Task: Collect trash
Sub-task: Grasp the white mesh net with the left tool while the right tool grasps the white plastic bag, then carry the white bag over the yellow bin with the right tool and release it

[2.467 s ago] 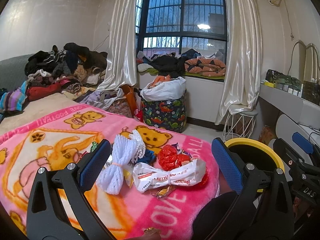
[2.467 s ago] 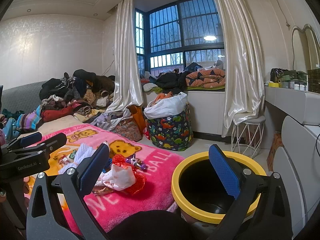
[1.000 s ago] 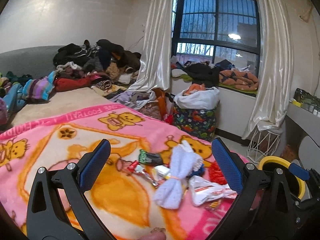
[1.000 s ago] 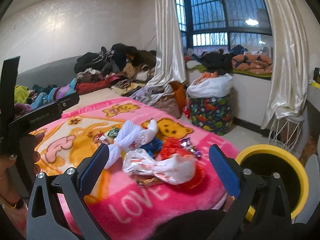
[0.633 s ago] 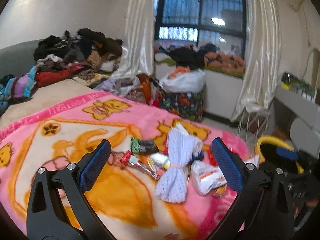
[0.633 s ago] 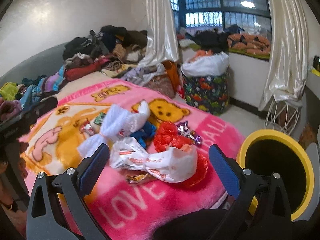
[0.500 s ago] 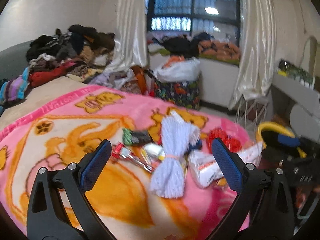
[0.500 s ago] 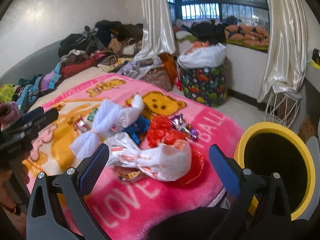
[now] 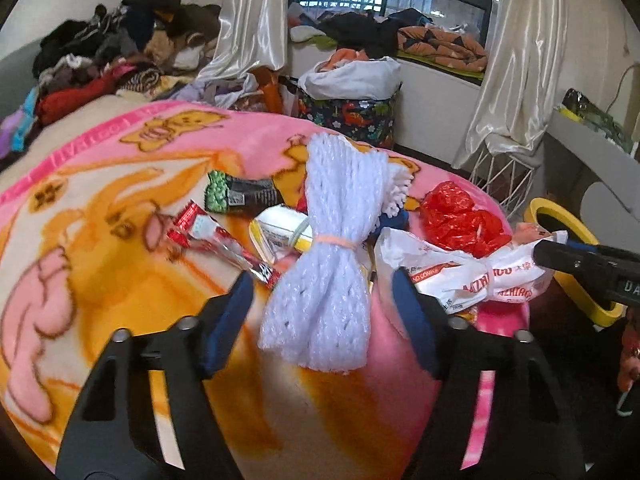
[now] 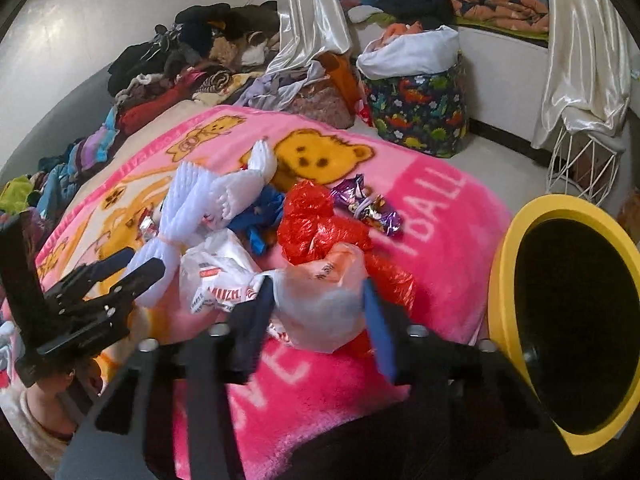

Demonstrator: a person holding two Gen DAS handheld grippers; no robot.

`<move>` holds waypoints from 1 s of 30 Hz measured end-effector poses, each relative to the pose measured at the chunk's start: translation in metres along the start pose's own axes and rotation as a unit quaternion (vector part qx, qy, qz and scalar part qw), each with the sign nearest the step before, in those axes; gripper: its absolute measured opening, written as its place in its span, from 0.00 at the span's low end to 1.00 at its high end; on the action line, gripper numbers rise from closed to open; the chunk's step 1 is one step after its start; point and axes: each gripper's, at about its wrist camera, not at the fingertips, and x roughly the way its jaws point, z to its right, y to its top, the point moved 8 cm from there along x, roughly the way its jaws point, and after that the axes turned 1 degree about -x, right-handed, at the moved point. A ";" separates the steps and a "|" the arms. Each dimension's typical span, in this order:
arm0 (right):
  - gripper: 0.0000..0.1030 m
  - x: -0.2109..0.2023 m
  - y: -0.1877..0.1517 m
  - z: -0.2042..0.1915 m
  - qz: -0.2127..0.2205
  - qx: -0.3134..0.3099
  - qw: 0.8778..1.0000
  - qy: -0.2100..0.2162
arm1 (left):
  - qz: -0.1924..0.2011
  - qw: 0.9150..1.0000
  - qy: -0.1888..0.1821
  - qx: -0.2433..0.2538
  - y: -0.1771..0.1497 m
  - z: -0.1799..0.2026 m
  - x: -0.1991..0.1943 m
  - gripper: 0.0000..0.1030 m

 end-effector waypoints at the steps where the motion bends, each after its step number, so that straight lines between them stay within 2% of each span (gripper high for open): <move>1: 0.32 -0.003 0.000 -0.001 0.006 -0.003 1.000 0.002 | 0.000 1.000 -0.003 -0.001 -0.001 0.000 0.000 0.41; 2: 0.31 -0.006 0.000 -0.002 0.010 -0.005 1.000 0.004 | -0.001 1.000 -0.006 -0.003 -0.002 0.000 -0.001 0.37; 4: 0.30 -0.014 0.001 -0.004 0.024 -0.008 1.000 0.009 | 0.000 1.000 -0.013 -0.007 -0.002 0.000 -0.004 0.21; 9: 0.30 -0.040 0.009 -0.005 0.061 -0.006 0.998 0.014 | 0.035 0.999 -0.028 -0.002 0.009 0.007 -0.028 0.08; 13: 0.29 -0.062 0.017 -0.003 0.088 -0.006 0.996 0.016 | 0.074 0.997 -0.033 -0.008 0.028 0.008 -0.053 0.08; 18: 0.29 -0.087 0.026 0.012 0.121 0.004 0.993 -0.002 | 0.101 0.994 -0.040 -0.003 0.045 0.016 -0.072 0.08; 30: 0.29 -0.125 0.031 0.059 0.169 0.039 0.984 -0.037 | 0.124 0.990 -0.065 0.026 0.066 0.056 -0.084 0.08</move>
